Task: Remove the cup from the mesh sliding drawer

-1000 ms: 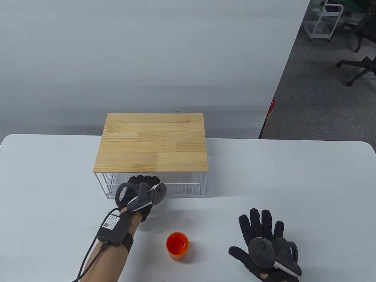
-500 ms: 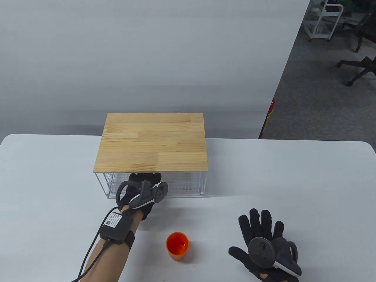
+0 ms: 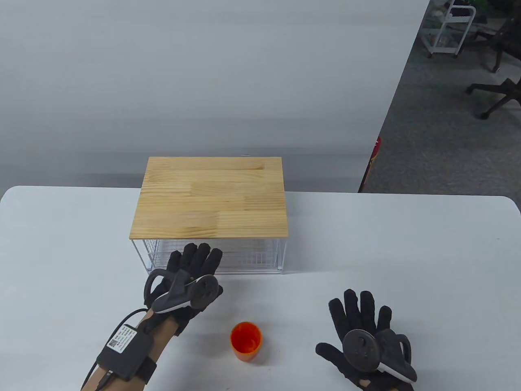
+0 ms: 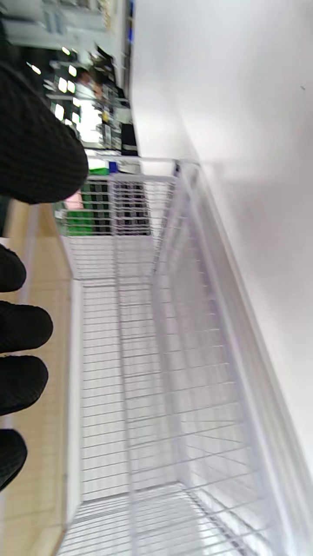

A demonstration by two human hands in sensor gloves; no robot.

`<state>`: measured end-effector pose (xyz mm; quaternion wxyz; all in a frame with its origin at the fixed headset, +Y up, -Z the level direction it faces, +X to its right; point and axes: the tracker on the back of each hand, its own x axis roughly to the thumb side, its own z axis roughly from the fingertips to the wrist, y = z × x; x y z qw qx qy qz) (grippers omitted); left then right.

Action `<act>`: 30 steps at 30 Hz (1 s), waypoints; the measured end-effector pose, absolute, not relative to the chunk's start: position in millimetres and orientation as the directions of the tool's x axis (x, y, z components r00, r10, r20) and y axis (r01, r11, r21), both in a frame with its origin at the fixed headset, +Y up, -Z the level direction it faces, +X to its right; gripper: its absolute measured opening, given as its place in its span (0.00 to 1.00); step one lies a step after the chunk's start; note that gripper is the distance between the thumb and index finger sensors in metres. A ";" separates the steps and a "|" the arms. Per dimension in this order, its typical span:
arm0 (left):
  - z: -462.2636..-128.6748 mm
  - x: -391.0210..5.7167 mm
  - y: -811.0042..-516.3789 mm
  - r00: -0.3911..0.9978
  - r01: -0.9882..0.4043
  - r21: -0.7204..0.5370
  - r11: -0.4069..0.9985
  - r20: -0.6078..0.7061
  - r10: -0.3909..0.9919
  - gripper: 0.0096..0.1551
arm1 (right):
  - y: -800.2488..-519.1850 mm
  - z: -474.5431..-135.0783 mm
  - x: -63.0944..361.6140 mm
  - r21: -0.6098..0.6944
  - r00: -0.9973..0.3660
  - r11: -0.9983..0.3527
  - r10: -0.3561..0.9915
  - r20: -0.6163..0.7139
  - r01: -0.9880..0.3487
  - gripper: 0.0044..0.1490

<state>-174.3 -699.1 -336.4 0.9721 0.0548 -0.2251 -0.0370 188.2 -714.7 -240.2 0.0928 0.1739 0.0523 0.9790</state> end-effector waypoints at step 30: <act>-257.3 -213.5 -725.2 0.866 0.053 -0.199 0.979 0.497 0.054 0.65 | -716.2 -233.7 173.5 0.108 -0.899 -0.985 0.167 0.404 -0.135 0.61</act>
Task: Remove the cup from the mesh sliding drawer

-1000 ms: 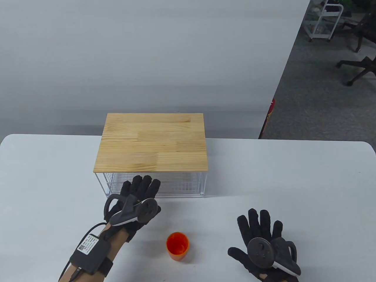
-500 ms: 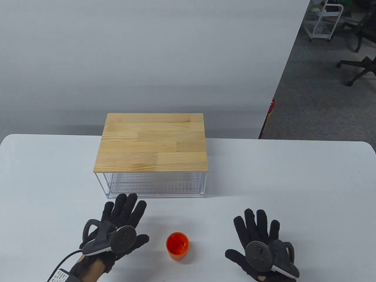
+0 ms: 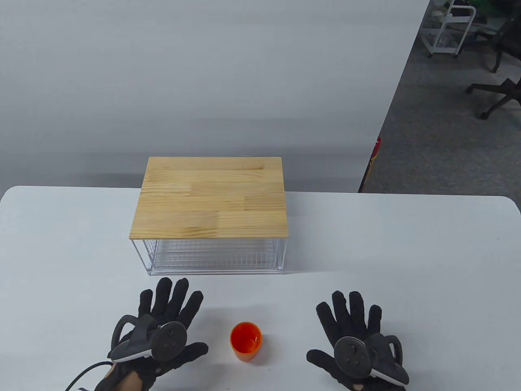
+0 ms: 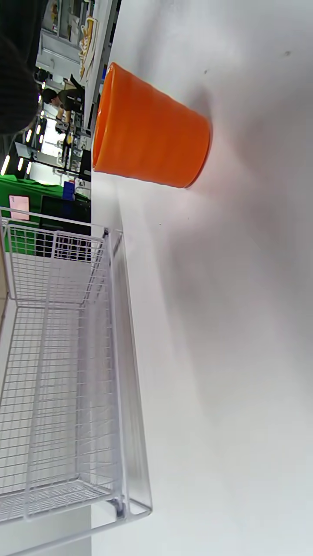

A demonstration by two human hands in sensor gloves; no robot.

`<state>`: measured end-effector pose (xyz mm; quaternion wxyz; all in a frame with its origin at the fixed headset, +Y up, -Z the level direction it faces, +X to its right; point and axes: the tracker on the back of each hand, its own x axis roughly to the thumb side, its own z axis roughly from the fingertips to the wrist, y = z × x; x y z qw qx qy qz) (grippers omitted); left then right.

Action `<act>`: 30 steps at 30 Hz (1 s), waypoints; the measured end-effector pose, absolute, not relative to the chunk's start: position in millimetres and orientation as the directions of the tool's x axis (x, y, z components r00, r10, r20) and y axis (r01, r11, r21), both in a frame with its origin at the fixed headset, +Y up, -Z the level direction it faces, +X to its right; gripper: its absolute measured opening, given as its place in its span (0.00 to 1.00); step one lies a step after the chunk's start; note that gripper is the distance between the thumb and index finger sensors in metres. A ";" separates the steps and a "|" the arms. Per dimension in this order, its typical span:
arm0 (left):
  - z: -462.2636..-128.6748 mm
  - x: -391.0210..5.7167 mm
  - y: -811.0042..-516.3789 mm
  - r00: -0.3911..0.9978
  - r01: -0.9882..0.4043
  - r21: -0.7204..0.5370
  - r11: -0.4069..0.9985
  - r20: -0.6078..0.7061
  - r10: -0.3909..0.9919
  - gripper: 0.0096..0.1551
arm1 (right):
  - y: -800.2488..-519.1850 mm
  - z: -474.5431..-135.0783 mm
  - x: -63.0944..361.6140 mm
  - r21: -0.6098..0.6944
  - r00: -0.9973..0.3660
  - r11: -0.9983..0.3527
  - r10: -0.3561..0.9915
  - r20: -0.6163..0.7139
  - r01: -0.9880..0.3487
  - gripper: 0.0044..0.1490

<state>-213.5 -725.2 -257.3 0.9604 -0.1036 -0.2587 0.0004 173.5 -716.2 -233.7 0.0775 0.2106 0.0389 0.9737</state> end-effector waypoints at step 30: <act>-251.2 -217.8 -726.0 0.862 0.025 -0.268 0.963 0.493 0.115 0.65 | -718.4 -236.0 173.9 0.114 -0.898 -0.986 0.157 0.411 -0.120 0.63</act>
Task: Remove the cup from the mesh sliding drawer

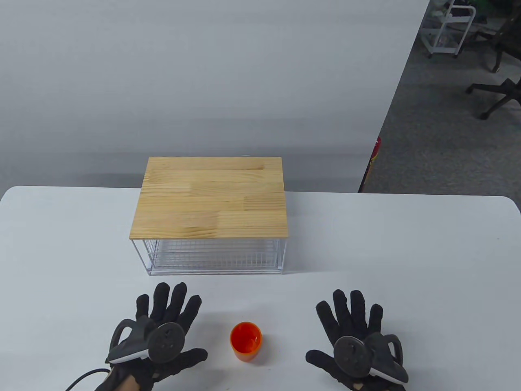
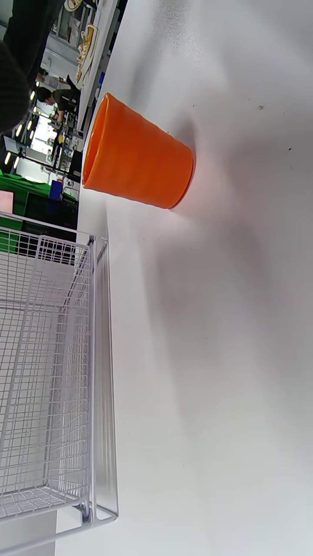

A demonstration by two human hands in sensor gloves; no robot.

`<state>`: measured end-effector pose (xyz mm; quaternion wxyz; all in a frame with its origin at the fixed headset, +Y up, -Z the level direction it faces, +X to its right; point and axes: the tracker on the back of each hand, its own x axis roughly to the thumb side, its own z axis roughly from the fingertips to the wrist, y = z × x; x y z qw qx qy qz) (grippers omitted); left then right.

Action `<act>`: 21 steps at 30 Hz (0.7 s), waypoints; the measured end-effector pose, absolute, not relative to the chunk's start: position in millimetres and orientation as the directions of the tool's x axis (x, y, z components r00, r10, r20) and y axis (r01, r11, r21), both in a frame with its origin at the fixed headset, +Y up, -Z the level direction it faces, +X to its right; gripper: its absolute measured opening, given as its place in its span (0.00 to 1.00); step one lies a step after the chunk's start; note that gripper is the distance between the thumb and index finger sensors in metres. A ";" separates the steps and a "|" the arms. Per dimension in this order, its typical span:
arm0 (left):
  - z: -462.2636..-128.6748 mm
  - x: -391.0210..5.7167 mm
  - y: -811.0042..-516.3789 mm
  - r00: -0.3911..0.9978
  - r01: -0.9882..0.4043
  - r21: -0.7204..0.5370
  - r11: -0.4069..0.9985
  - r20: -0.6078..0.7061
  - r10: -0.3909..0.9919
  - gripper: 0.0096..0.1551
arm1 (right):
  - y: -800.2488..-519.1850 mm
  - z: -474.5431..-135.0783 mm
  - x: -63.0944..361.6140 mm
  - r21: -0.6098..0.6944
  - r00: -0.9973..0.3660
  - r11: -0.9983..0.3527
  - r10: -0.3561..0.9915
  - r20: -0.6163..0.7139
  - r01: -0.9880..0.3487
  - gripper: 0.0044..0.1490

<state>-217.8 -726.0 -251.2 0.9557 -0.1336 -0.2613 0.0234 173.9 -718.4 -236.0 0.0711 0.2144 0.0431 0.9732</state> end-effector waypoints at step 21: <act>-249.9 -224.1 -726.1 0.865 0.005 -0.287 0.958 0.482 0.140 0.64 | -718.8 -235.7 173.9 0.114 -0.900 -0.987 0.150 0.409 -0.113 0.63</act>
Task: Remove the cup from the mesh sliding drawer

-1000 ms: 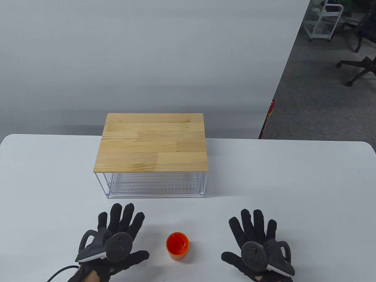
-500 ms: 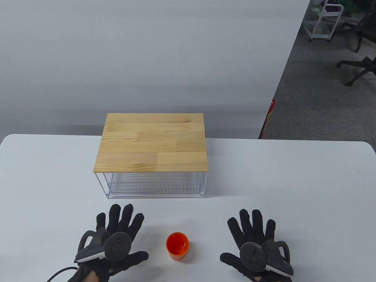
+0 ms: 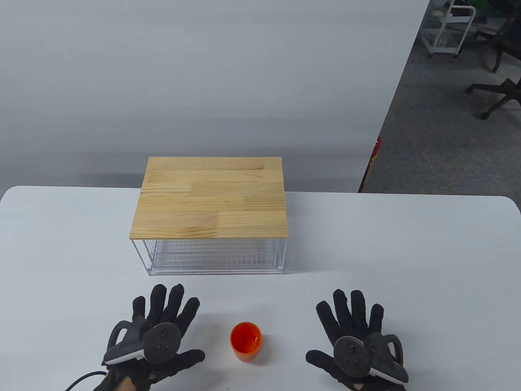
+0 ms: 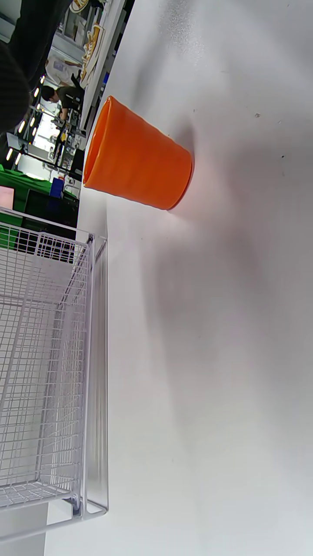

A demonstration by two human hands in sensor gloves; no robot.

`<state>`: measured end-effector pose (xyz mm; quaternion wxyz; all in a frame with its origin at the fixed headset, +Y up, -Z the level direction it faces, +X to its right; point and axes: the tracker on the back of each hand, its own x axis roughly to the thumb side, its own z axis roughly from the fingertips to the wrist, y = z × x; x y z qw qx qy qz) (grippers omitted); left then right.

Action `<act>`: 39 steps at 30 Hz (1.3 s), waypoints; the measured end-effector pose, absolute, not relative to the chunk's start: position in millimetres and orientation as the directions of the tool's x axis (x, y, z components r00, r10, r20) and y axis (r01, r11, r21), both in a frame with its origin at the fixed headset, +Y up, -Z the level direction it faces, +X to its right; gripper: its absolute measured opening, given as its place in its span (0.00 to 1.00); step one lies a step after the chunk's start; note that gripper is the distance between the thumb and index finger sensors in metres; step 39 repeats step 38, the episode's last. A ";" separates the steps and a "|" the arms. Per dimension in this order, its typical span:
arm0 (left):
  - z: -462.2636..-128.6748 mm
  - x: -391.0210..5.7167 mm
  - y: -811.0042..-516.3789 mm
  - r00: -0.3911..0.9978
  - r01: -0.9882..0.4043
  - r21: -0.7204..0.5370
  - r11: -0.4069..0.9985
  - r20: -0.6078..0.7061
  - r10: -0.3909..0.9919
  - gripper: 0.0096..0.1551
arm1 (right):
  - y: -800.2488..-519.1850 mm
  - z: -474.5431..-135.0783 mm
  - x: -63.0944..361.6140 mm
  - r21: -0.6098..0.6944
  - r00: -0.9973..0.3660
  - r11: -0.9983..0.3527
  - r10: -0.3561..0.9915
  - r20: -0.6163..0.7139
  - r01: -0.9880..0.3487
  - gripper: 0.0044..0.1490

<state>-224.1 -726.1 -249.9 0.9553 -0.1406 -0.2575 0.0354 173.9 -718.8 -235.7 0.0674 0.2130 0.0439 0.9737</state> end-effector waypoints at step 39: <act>-251.7 -220.1 -728.2 0.867 0.041 -0.324 0.945 0.481 0.127 0.64 | -721.3 -236.8 172.5 0.124 -0.901 -0.988 0.140 0.411 -0.097 0.63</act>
